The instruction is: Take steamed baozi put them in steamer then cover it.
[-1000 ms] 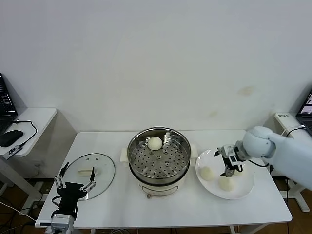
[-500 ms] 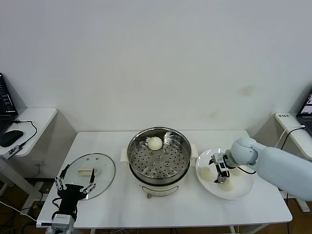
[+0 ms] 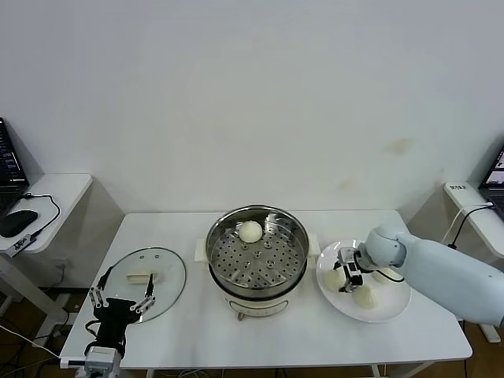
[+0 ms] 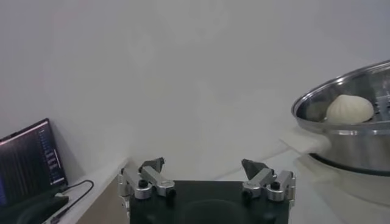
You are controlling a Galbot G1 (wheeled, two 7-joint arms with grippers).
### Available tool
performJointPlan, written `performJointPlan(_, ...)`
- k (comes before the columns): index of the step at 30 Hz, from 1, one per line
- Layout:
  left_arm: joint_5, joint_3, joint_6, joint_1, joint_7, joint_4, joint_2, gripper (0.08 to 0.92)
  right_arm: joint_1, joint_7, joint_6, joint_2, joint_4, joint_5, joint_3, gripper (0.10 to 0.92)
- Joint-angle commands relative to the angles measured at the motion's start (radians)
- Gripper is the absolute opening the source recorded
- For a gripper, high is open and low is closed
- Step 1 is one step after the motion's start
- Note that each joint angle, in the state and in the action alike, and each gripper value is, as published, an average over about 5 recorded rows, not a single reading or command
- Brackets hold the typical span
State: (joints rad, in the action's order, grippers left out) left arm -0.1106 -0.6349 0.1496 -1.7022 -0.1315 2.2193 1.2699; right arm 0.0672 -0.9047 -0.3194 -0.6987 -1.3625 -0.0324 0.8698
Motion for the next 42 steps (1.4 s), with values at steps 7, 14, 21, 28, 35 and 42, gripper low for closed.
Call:
performJointPlan(7,0.000,-0.002,0.000,-0.005,-0.002,0.013,0.000,0.823,-0.016,-0.042,0.015,-0.015,0.037,0.000,-0.024,0.530)
performJointPlan(14,0.001,0.004,0.001,-0.002,-0.001,0.024,-0.002,0.823,-0.171,-0.090,0.001,0.075,-0.030,0.059,0.002,0.509)
performJointPlan(21,0.006,0.009,0.001,-0.002,0.000,0.026,-0.012,0.823,-0.433,-0.101,-0.058,0.153,-0.137,0.213,0.109,0.517)
performJointPlan(28,0.006,0.023,0.003,0.000,0.000,0.033,-0.020,0.823,-0.752,-0.063,-0.134,0.110,-0.279,0.386,0.320,0.525)
performJointPlan(35,0.006,0.026,0.003,0.006,-0.001,0.037,-0.022,0.823,-0.782,0.014,-0.226,-0.077,-0.327,0.523,0.344,0.532)
performJointPlan(42,0.007,0.010,0.004,0.007,0.000,0.048,-0.019,0.823,-0.701,0.105,-0.307,-0.313,-0.240,0.619,0.329,0.535)
